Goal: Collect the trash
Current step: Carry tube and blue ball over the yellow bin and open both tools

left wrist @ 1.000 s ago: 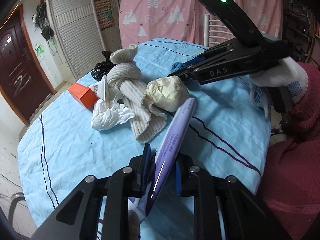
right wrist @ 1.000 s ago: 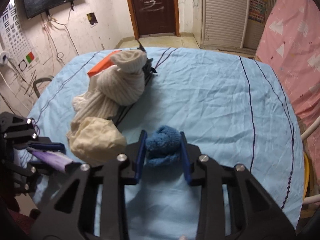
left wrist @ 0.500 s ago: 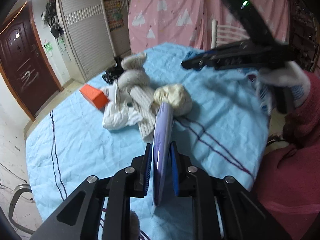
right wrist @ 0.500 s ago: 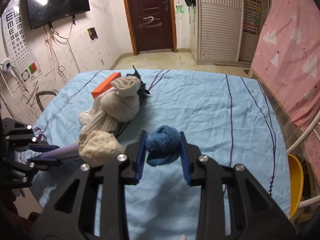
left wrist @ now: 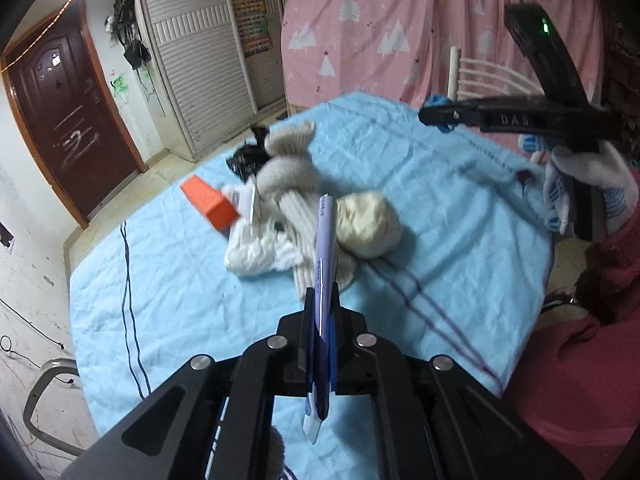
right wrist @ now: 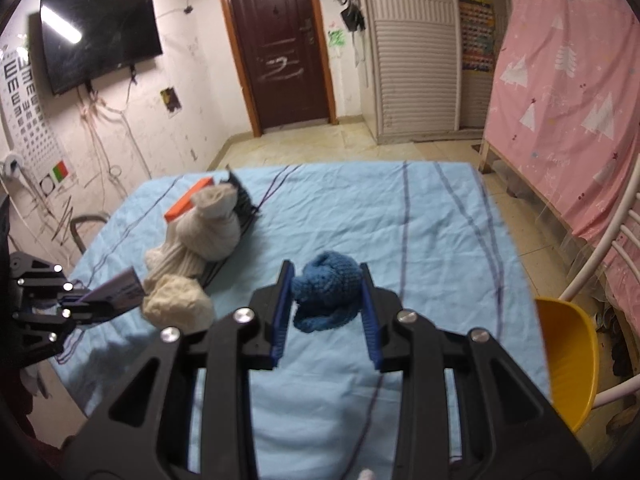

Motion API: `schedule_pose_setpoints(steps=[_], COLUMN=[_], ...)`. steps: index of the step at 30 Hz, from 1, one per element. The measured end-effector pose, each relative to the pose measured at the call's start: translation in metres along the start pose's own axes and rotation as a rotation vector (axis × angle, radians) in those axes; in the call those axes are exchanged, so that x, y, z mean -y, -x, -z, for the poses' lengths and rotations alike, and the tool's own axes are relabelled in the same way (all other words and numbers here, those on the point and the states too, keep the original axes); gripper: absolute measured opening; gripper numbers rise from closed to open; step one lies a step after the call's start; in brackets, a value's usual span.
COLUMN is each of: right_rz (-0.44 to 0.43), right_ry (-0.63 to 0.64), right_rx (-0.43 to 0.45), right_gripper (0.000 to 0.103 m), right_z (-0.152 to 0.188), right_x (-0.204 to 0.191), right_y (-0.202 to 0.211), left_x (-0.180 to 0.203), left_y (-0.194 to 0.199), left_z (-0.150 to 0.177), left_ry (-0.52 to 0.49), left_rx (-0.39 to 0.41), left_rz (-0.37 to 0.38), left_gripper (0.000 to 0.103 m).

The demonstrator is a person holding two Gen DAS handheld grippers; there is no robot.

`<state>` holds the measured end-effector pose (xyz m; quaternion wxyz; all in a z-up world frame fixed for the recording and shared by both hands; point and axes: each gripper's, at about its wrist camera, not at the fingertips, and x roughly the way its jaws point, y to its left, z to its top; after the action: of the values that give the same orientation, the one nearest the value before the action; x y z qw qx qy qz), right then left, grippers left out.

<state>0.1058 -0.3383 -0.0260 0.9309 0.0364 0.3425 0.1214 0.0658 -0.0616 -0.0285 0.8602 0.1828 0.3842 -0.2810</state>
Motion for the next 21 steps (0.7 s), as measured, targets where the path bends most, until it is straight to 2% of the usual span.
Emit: schedule_pose_setpoints(steps=[10,21], right_rz=[0.044,0.128], right_ry=[-0.074,-0.166], right_rx=[0.085,0.145], right_gripper=[0.03,0.03], right_z=[0.002,0.009], right_x=[0.049,0.121], right_y=[0.036,0.072], left_x=[0.025,0.067], left_y=[0.027,0.011], left_z=[-0.056,-0.108], left_ry=[-0.011,-0.047], left_rx=[0.148,0.207], left_rz=[-0.004,0.046], left_gripper=[0.0,0.0])
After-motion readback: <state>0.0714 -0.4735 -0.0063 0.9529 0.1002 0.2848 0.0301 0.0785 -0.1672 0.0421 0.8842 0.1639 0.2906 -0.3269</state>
